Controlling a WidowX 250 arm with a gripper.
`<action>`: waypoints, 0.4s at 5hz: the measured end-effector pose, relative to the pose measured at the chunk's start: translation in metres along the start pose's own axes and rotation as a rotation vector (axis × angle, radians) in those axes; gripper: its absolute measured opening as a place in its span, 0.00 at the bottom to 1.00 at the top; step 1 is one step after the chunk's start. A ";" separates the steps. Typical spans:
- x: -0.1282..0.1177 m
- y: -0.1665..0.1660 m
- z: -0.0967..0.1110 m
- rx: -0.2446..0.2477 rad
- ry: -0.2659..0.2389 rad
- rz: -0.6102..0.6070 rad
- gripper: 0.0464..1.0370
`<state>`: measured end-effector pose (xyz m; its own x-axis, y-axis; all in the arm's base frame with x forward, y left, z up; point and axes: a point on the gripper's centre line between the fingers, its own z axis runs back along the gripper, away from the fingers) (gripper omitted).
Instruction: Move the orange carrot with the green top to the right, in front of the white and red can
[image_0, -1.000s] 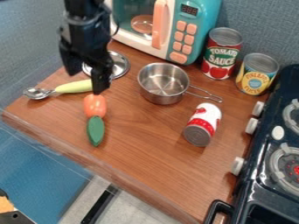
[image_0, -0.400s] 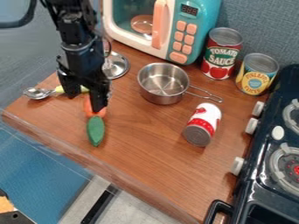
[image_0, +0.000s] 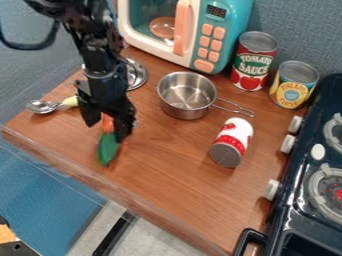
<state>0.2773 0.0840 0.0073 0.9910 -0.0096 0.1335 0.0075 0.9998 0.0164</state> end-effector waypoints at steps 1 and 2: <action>0.009 -0.002 -0.010 0.021 0.020 0.008 0.96; 0.012 0.002 -0.015 0.032 0.048 0.039 0.93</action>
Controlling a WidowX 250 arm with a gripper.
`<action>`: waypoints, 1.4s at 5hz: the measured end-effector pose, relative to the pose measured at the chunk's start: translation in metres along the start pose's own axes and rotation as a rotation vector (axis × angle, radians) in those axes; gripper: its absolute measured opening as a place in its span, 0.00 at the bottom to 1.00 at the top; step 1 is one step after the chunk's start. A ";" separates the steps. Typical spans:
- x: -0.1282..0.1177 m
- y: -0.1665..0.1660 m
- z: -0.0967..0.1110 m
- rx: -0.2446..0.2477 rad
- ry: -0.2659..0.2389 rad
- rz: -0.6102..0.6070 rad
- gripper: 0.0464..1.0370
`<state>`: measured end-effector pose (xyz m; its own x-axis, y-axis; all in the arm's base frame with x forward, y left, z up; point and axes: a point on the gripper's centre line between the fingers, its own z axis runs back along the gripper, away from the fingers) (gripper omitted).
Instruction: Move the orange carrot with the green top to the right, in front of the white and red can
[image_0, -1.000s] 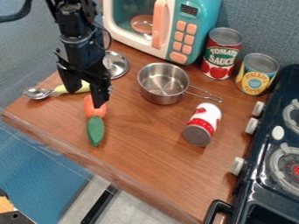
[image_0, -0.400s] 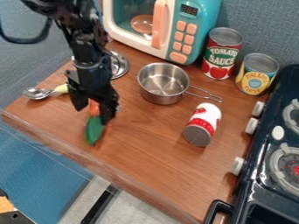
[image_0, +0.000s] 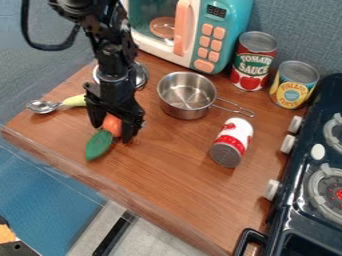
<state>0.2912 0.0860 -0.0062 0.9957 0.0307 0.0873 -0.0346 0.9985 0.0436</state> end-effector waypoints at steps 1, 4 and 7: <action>-0.003 0.001 0.001 0.002 0.024 0.047 0.71; 0.006 -0.036 0.045 0.009 0.031 -0.122 0.70; -0.006 -0.152 0.089 -0.010 -0.088 -0.867 0.70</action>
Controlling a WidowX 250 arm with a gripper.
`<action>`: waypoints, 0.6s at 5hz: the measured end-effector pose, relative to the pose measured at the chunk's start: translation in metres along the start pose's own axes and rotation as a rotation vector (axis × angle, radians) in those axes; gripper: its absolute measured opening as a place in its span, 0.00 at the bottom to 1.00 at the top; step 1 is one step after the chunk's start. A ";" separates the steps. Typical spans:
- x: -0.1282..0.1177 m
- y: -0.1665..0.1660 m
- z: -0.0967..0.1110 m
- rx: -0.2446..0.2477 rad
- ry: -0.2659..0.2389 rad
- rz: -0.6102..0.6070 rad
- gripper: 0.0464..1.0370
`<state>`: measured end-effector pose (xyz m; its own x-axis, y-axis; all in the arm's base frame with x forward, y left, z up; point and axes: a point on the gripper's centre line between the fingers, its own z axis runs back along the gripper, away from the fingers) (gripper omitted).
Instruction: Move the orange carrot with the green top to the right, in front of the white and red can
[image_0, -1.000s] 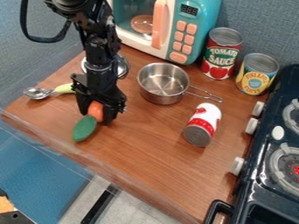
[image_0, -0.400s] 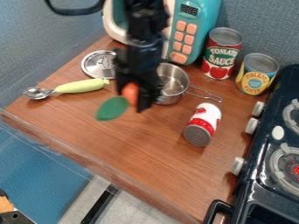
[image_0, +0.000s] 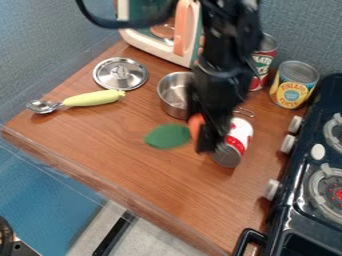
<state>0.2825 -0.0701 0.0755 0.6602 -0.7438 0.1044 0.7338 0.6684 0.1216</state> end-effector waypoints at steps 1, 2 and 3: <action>0.003 -0.018 -0.015 -0.042 0.033 -0.246 0.70; 0.003 -0.020 -0.025 -0.059 0.050 -0.343 0.70; -0.002 -0.029 -0.044 -0.131 0.086 -0.411 0.70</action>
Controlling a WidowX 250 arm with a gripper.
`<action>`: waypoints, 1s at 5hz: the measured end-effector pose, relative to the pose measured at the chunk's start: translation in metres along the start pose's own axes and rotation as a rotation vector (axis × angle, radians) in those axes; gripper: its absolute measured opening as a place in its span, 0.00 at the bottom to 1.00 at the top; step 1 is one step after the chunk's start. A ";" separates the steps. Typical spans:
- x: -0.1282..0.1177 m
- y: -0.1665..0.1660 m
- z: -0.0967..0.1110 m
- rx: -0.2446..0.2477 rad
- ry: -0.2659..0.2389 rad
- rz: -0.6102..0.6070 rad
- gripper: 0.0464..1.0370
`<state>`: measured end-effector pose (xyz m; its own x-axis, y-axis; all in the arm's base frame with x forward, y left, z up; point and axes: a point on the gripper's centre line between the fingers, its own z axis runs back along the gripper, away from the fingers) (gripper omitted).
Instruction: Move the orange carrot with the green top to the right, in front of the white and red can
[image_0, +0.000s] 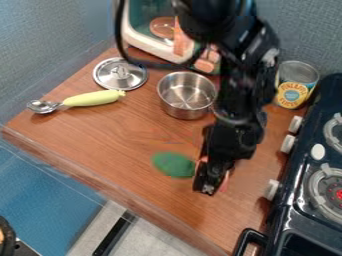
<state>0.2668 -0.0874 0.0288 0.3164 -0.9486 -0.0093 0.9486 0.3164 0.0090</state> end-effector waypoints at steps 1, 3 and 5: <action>0.004 0.000 -0.014 -0.049 0.024 -0.014 0.70; 0.015 0.017 -0.031 -0.035 0.065 -0.087 0.70; 0.013 0.013 -0.031 -0.053 0.052 -0.121 0.96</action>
<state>0.2834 -0.0956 -0.0024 0.1983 -0.9784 -0.0591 0.9784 0.2012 -0.0482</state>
